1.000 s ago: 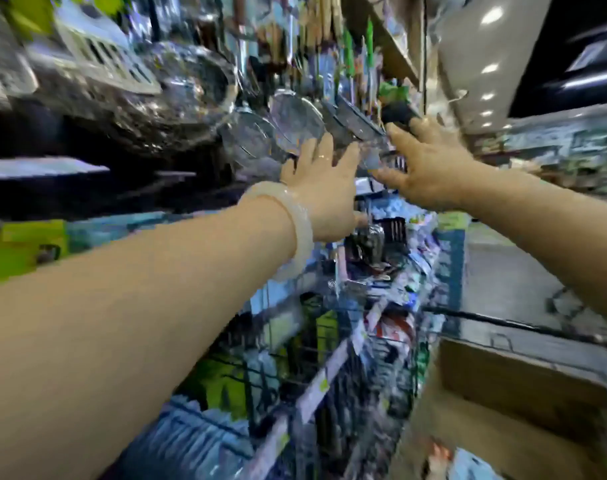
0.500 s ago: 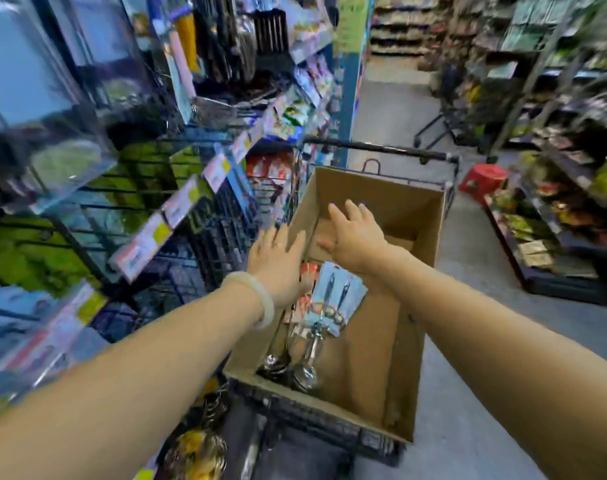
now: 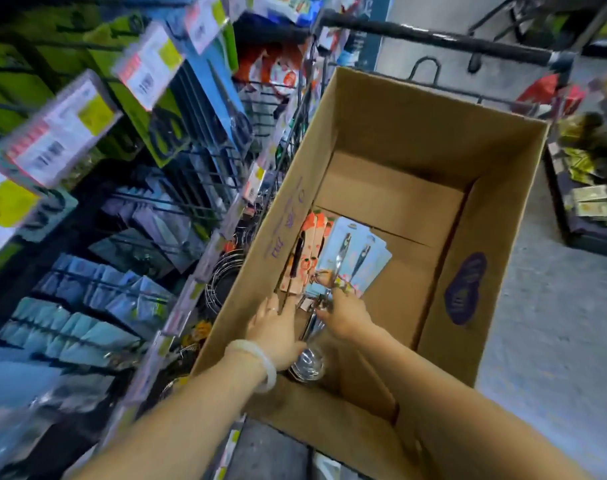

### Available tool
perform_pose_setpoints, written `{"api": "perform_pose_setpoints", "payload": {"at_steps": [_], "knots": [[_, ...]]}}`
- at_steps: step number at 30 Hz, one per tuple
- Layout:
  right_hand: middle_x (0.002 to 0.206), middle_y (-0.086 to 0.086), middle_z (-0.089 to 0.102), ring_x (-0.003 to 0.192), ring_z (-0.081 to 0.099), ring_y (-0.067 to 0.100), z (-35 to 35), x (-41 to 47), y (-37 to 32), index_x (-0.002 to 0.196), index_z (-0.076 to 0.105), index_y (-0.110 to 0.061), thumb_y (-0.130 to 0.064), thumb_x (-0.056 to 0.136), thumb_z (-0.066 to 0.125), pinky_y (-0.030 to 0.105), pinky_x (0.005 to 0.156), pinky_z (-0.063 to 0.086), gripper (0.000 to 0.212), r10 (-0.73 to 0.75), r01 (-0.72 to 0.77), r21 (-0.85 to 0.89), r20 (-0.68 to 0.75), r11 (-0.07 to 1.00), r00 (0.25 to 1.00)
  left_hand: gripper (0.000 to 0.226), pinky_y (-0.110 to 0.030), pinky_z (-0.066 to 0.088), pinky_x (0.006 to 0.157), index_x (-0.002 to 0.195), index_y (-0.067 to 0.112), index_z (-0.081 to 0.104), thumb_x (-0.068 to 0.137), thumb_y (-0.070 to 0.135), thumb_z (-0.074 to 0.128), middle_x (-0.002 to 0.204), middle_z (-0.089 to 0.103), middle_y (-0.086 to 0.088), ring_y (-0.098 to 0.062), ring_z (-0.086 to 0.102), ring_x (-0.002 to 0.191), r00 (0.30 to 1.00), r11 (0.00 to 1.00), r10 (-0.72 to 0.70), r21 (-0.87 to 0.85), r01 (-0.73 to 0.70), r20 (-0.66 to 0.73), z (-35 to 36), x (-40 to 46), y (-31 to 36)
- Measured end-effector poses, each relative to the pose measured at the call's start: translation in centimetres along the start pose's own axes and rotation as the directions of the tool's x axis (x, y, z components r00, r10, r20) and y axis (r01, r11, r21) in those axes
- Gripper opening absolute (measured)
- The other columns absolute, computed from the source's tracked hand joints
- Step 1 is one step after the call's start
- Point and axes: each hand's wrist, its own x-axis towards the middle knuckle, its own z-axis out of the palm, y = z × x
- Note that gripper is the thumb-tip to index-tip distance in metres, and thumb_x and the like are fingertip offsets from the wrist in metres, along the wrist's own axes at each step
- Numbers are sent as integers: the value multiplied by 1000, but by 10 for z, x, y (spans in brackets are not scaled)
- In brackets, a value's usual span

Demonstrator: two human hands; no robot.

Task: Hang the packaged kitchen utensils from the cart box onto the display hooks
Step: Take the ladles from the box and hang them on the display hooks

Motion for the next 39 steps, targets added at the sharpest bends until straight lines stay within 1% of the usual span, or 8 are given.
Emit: {"api": "perform_pose_setpoints", "payload": {"at_steps": [4,12,17,22,25,29,35,39], "knots": [[128,13,54,117,52,32,33,18,14,125,49,-10,-23,89,55,30,91,42,39,115,-126,201,68,971,991,84,-42,15,120,150,21,6,87,40,58,158,2,-14,-31,4,146,994,997,-45,-63,51,102,21,25,-11],[111,13,64,102,60,30,69,46,24,108,58,-6,-24,90,56,30,75,44,25,284,-234,452,-45,861,958,65,-43,29,114,142,18,28,88,34,58,147,29,-8,-29,28,137,984,988,-70,-125,92,166,50,66,-26],[99,10,66,95,62,29,75,57,18,102,56,-7,-34,86,62,29,68,42,32,420,-275,577,-132,769,898,50,-41,35,110,136,15,39,90,26,57,139,40,-10,-29,37,132,984,980,-57,-178,87,167,58,81,-23],[102,11,61,91,58,28,73,59,14,93,55,-10,-25,88,54,27,66,36,16,391,-274,480,-161,834,906,38,-40,38,107,127,13,48,90,23,54,133,45,-10,-29,43,126,989,977,-22,-204,52,149,62,88,-14],[100,18,61,77,56,26,71,62,13,74,52,-13,-24,85,55,27,64,37,16,393,-252,554,-151,794,907,32,-39,38,105,122,12,50,91,20,51,131,46,-11,-30,44,125,988,976,-14,-213,47,155,63,89,-9],[71,7,55,68,51,23,57,56,4,62,39,-19,-23,87,56,30,64,39,31,347,-147,689,-160,710,924,26,-39,42,101,115,11,55,92,21,48,126,53,-11,-30,51,119,987,957,-4,-287,50,160,62,89,-7],[67,3,57,65,51,19,12,52,-12,64,39,-19,-26,91,57,30,58,39,33,169,29,659,-235,752,957,26,-37,45,99,116,11,58,90,13,56,114,64,-8,-26,58,112,991,767,-27,-633,105,133,47,87,-8],[62,2,56,65,56,20,-3,52,-15,63,46,-19,-25,89,61,42,74,53,30,148,52,753,-195,655,970,42,-30,46,86,114,12,56,76,10,74,103,60,0,-20,58,101,992,708,16,-702,76,125,33,88,-10]]}}
